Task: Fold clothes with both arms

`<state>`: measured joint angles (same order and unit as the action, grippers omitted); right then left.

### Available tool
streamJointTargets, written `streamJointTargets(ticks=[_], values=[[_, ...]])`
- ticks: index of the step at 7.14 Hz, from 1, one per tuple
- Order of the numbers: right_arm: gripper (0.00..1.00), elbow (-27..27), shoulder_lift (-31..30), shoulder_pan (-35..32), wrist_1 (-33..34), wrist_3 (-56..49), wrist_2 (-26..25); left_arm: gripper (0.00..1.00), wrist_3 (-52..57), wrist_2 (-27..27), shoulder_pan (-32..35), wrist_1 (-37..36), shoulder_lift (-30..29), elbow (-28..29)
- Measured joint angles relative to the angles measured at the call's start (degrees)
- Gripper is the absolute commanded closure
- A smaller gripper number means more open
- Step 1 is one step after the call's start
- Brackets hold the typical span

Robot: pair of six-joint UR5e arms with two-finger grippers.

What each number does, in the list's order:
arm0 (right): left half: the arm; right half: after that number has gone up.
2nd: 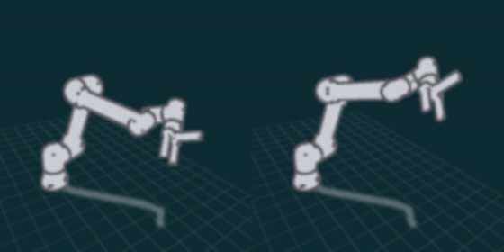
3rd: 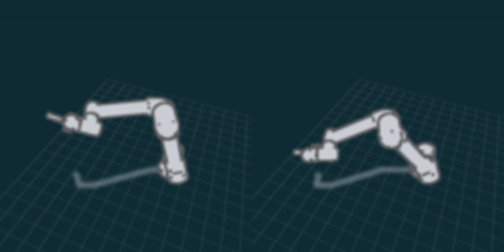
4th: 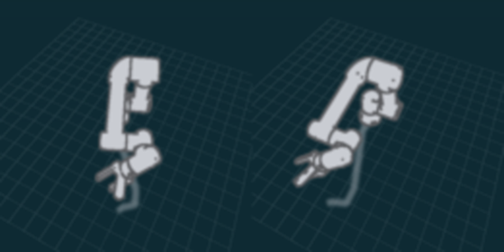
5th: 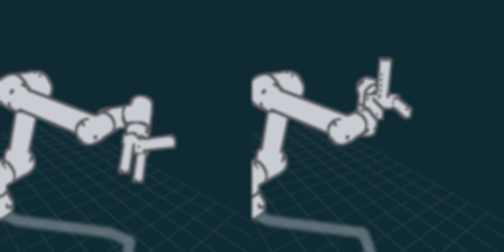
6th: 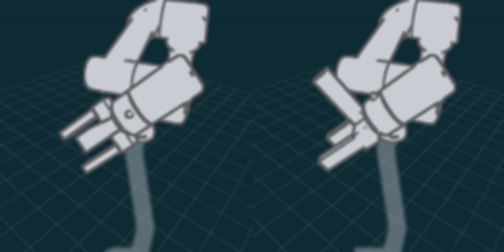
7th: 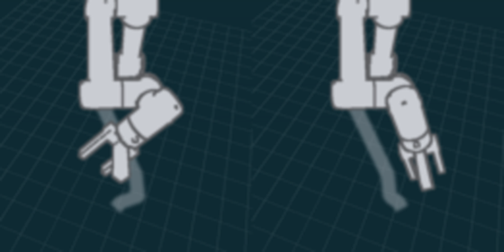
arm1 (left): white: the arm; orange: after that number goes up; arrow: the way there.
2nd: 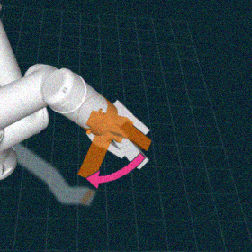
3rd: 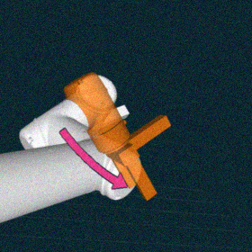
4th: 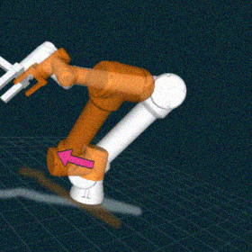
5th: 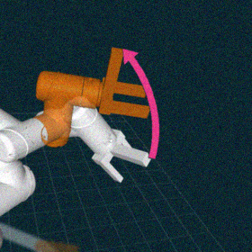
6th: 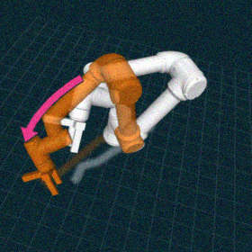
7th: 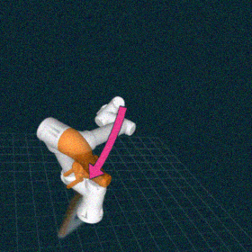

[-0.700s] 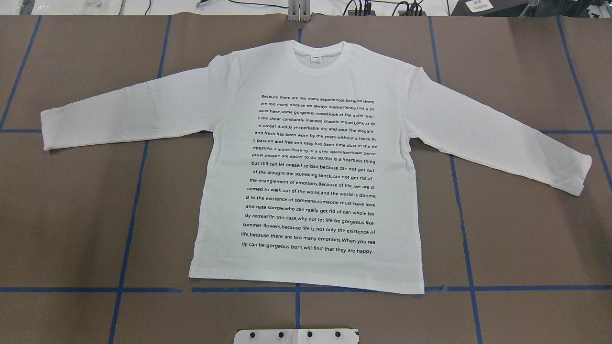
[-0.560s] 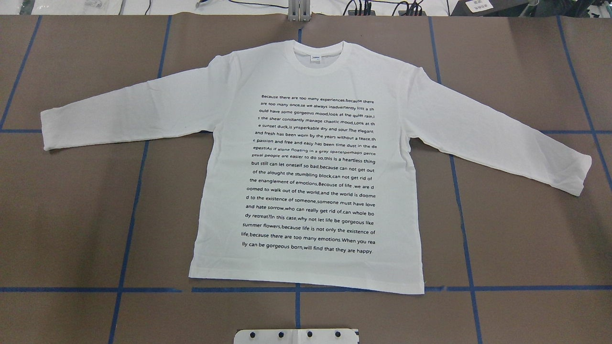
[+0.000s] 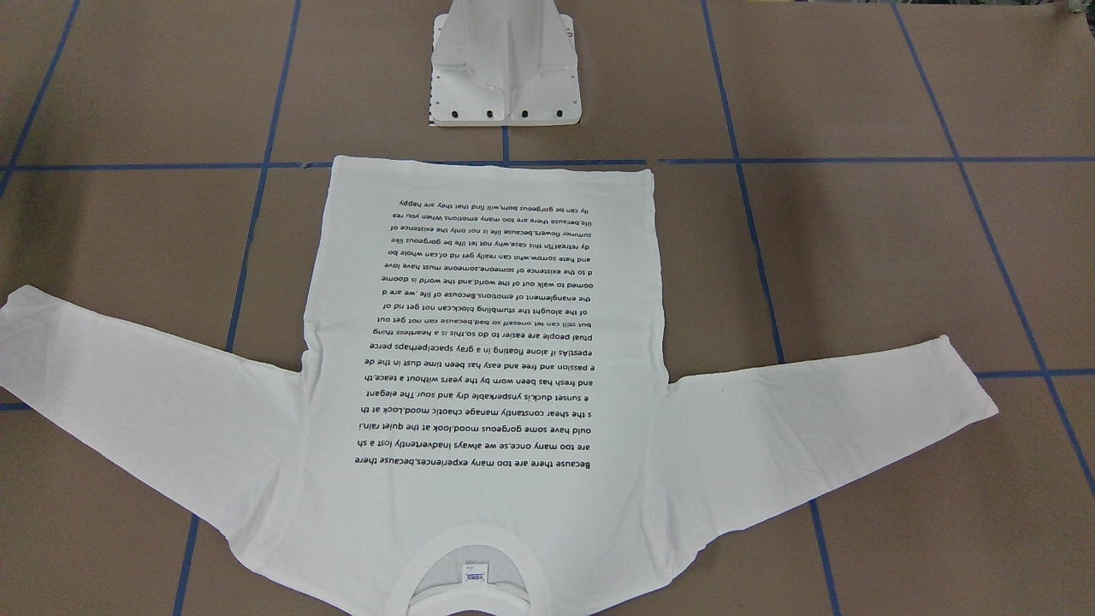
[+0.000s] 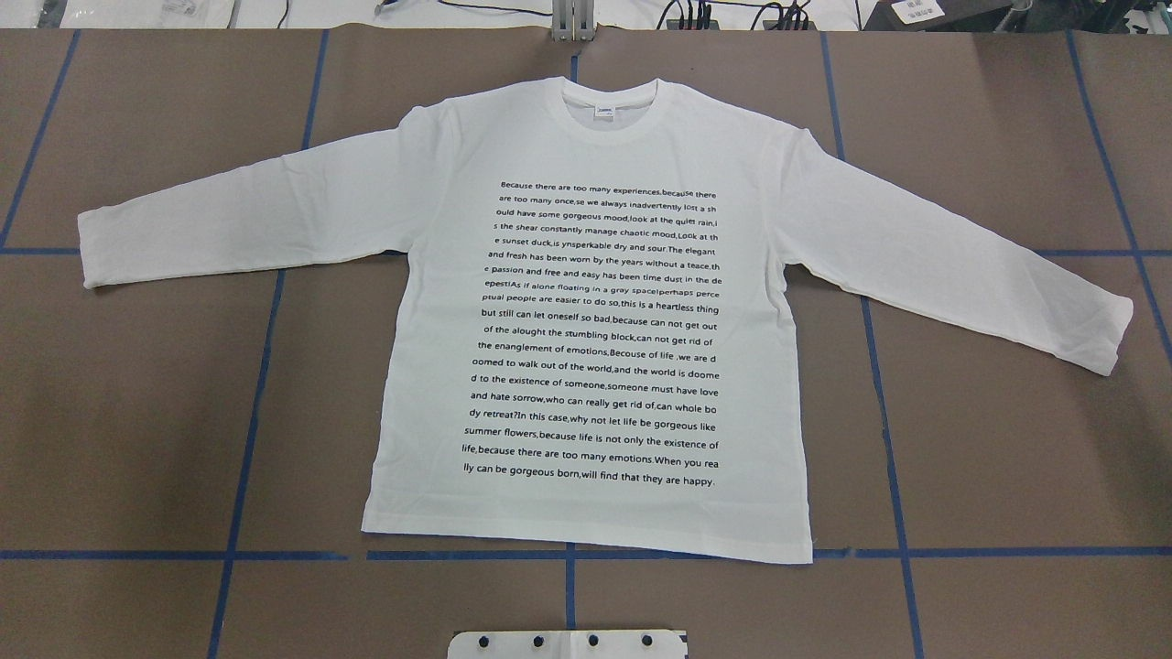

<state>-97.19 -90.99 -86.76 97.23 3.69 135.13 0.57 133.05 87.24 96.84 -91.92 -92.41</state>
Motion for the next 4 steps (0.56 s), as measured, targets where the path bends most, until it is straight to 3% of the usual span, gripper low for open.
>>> streamJointTargets(ticks=[2, 4], values=[[0.0, 0.0, 1.0, 0.9, -5.8, 2.5, 0.2, 0.0, 0.1, 0.1, -0.3, 3.8, -2.1, -0.2], [0.0, 1.8, 3.9, 2.3, -10.3, 4.2, 1.2, 0.0, 0.1, 0.1, -0.7, 13.7, -2.0, 2.8]])
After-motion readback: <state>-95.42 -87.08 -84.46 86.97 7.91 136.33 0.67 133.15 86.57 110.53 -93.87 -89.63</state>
